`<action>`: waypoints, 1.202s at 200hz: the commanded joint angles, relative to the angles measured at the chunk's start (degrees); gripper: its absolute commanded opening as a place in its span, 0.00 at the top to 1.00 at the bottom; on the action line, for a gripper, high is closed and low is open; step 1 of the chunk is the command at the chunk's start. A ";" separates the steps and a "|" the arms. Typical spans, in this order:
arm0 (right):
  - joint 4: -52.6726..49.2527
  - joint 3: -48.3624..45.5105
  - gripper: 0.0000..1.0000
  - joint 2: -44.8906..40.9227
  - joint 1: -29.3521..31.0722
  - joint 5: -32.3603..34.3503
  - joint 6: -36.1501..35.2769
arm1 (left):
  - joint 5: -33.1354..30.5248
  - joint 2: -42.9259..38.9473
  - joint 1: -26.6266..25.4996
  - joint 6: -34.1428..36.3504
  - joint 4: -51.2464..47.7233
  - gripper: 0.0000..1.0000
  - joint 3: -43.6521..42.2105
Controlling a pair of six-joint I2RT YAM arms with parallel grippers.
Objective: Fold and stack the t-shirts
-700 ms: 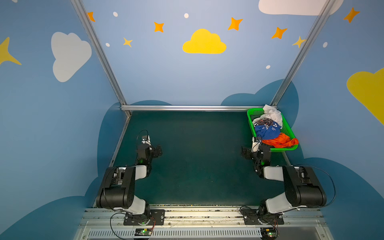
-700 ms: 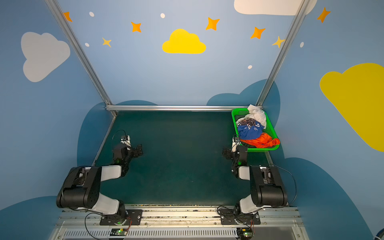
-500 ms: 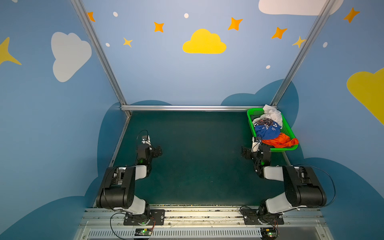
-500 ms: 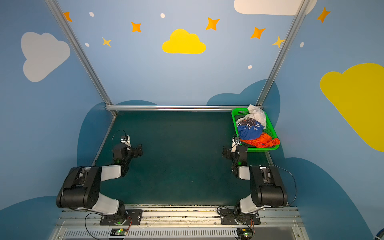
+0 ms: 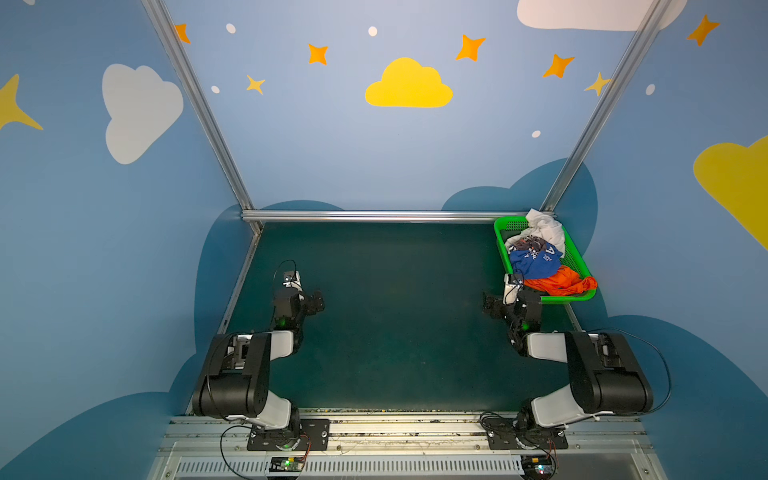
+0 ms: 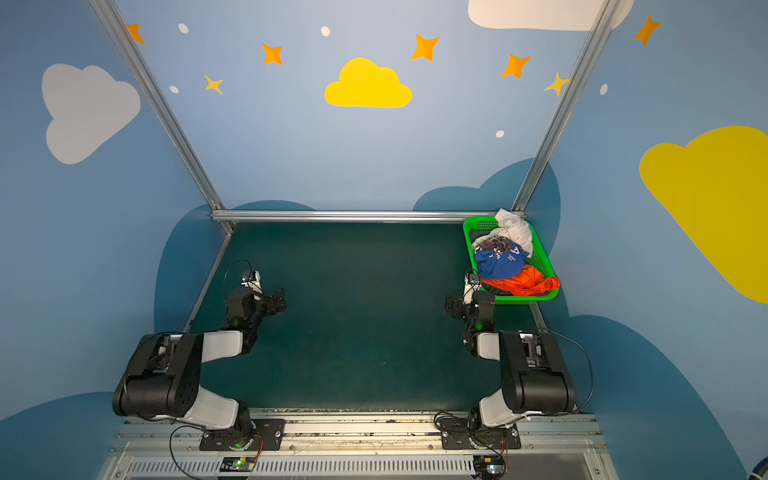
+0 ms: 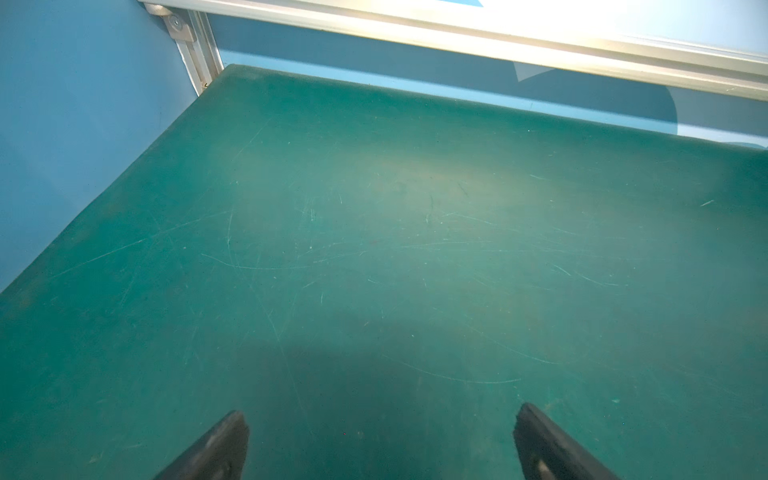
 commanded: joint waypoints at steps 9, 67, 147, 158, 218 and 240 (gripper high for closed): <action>1.41 1.21 0.03 -0.36 0.01 -0.34 -0.54 | -0.19 0.23 -0.16 -0.22 -0.91 0.00 1.05; 1.38 1.27 0.03 -0.36 0.02 -0.36 -0.54 | -0.19 0.23 -0.17 -0.22 -0.83 0.00 1.09; 1.66 1.21 0.03 -0.45 -0.07 -0.47 -0.54 | -0.45 0.21 -0.32 -0.13 -0.75 0.01 0.95; 1.69 0.97 0.03 -0.54 -0.18 -0.63 -0.52 | -0.45 0.14 -0.32 -0.13 -0.75 0.02 0.96; -2.81 2.36 0.17 -3.39 0.05 0.54 -0.23 | -10.04 -6.94 -2.20 -2.27 -14.31 0.15 6.66; -5.50 2.31 0.18 -5.96 0.87 1.62 -0.86 | -11.10 -13.27 -3.47 -4.75 -20.85 0.15 8.95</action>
